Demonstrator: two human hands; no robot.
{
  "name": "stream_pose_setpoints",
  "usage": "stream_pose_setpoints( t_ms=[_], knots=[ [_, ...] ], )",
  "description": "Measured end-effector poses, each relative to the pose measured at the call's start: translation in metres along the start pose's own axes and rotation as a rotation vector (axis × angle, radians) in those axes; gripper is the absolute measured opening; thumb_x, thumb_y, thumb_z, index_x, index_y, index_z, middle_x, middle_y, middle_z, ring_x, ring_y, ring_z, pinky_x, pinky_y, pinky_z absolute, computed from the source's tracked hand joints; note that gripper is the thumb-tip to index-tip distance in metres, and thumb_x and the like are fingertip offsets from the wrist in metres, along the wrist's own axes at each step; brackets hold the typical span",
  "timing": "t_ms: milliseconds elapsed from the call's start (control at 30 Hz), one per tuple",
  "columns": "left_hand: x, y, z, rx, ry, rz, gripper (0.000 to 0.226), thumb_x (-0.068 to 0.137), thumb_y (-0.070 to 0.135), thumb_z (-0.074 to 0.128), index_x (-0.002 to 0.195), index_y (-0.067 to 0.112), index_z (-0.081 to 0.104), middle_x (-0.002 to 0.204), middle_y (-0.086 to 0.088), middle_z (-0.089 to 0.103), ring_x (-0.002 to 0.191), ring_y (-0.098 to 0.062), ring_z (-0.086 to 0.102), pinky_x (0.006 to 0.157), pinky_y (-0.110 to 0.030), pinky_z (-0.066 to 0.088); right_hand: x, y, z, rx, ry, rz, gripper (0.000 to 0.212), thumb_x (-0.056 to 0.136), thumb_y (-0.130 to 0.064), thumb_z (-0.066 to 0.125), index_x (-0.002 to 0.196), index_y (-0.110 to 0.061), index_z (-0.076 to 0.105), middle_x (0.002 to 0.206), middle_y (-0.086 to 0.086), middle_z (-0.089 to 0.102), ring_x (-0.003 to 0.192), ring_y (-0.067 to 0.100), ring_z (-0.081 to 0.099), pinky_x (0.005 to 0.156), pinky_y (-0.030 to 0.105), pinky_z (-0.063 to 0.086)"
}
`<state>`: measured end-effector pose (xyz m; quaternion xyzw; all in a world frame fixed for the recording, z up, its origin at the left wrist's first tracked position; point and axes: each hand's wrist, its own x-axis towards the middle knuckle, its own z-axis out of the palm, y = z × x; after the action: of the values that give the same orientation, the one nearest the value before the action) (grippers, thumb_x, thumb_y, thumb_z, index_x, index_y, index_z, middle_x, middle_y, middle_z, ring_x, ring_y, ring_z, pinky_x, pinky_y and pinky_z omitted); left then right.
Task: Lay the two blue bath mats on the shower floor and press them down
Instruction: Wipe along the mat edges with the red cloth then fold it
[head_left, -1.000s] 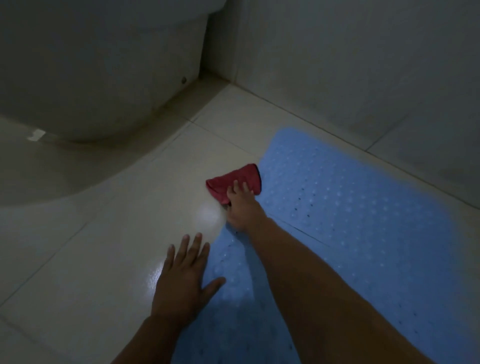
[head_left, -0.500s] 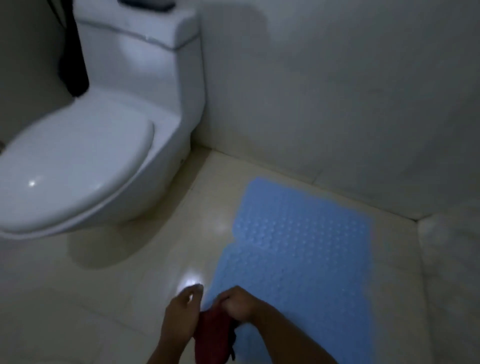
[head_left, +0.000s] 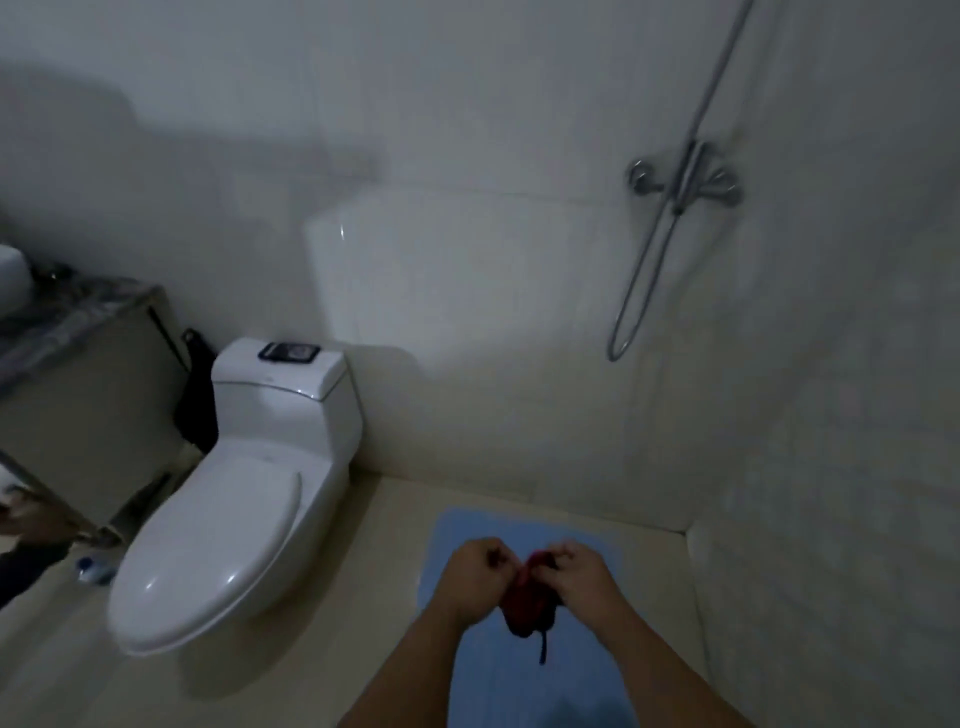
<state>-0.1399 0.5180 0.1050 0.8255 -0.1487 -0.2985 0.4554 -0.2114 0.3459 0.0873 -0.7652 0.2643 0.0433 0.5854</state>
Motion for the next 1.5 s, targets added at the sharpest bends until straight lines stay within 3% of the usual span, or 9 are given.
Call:
stream_pose_setpoints(
  t_ms=[167, 333, 467, 633, 767, 933, 1033, 1267, 1500],
  knots=[
    [-0.028, 0.094, -0.003, -0.016, 0.019, 0.068, 0.010, 0.095, 0.009, 0.063, 0.101, 0.006, 0.070, 0.083, -0.010, 0.070, 0.066, -0.013, 0.066, 0.055, -0.019, 0.053, -0.039, -0.072, -0.072, 0.021, 0.071, -0.147, 0.013, 0.084, -0.006, 0.078, 0.073, -0.011, 0.074, 0.074, 0.004, 0.074, 0.072, 0.017, 0.070, 0.066, 0.027, 0.056],
    [-0.051, 0.164, -0.018, -0.024, 0.037, 0.209, 0.018, 0.097, 0.004, 0.062, 0.113, -0.004, 0.066, 0.096, -0.020, 0.074, 0.062, -0.015, 0.069, 0.053, -0.015, 0.049, -0.070, -0.139, -0.122, -0.069, 0.207, -0.402, 0.018, 0.092, -0.003, 0.067, 0.107, -0.007, 0.077, 0.096, 0.002, 0.075, 0.085, 0.010, 0.069, 0.081, 0.019, 0.052],
    [-0.054, 0.205, -0.041, 0.043, 0.174, 0.346, 0.021, 0.095, 0.013, 0.066, 0.115, 0.008, 0.070, 0.100, -0.011, 0.075, 0.087, -0.020, 0.072, 0.081, -0.031, 0.059, -0.089, -0.188, -0.140, -0.081, 0.280, -0.503, 0.028, 0.091, 0.008, 0.060, 0.106, -0.009, 0.077, 0.095, 0.003, 0.076, 0.086, 0.012, 0.070, 0.085, 0.020, 0.052],
    [-0.057, 0.234, -0.078, 0.084, 0.210, 0.467, 0.051, 0.095, 0.024, 0.068, 0.144, 0.024, 0.055, 0.132, -0.003, 0.064, 0.112, -0.019, 0.066, 0.094, -0.034, 0.054, -0.109, -0.235, -0.138, -0.063, 0.287, -0.583, 0.029, 0.087, 0.007, 0.067, 0.085, -0.020, 0.077, 0.085, -0.001, 0.076, 0.077, 0.006, 0.072, 0.077, 0.016, 0.054],
    [-0.060, 0.236, -0.108, 0.188, 0.248, 0.526, 0.063, 0.094, 0.027, 0.067, 0.153, 0.032, 0.043, 0.142, -0.001, 0.058, 0.115, -0.018, 0.064, 0.103, -0.041, 0.052, -0.114, -0.264, -0.120, -0.122, 0.271, -0.650, 0.023, 0.088, 0.005, 0.067, 0.090, -0.014, 0.078, 0.086, 0.003, 0.075, 0.069, 0.002, 0.067, 0.065, 0.013, 0.051],
    [-0.063, 0.229, -0.143, 0.150, 0.074, 0.529, 0.047, 0.091, 0.028, 0.073, 0.137, 0.024, 0.062, 0.136, -0.002, 0.063, 0.124, -0.021, 0.061, 0.104, -0.039, 0.051, -0.120, -0.291, -0.090, -0.121, 0.205, -0.622, 0.019, 0.088, 0.010, 0.064, 0.099, 0.001, 0.076, 0.071, 0.006, 0.070, 0.054, 0.000, 0.063, 0.051, 0.011, 0.045],
    [-0.062, 0.225, -0.158, 0.220, 0.089, 0.567, 0.014, 0.093, 0.031, 0.071, 0.099, 0.018, 0.072, 0.103, -0.001, 0.074, 0.096, -0.017, 0.068, 0.082, -0.032, 0.053, -0.119, -0.302, -0.073, -0.138, 0.214, -0.615, 0.016, 0.088, 0.009, 0.066, 0.098, 0.000, 0.075, 0.068, -0.001, 0.068, 0.050, -0.004, 0.061, 0.047, 0.006, 0.042],
    [-0.071, 0.197, -0.204, 0.188, 0.235, 0.546, 0.020, 0.095, 0.028, 0.053, 0.078, 0.017, 0.051, 0.074, -0.001, 0.060, 0.068, -0.018, 0.053, 0.065, -0.034, 0.042, -0.088, -0.305, -0.027, -0.182, 0.246, -0.553, 0.012, 0.086, -0.003, 0.072, 0.081, -0.012, 0.077, 0.067, -0.001, 0.071, 0.059, 0.003, 0.063, 0.063, 0.020, 0.050],
    [-0.082, 0.155, -0.267, 0.299, 0.467, 0.484, 0.026, 0.090, 0.033, 0.055, 0.072, 0.017, 0.045, 0.068, 0.001, 0.052, 0.065, -0.020, 0.047, 0.059, -0.034, 0.035, -0.029, -0.314, 0.054, -0.275, 0.105, -0.605, 0.010, 0.085, -0.024, 0.076, 0.074, -0.025, 0.078, 0.071, -0.003, 0.074, 0.065, 0.007, 0.066, 0.069, 0.029, 0.053]
  ],
)
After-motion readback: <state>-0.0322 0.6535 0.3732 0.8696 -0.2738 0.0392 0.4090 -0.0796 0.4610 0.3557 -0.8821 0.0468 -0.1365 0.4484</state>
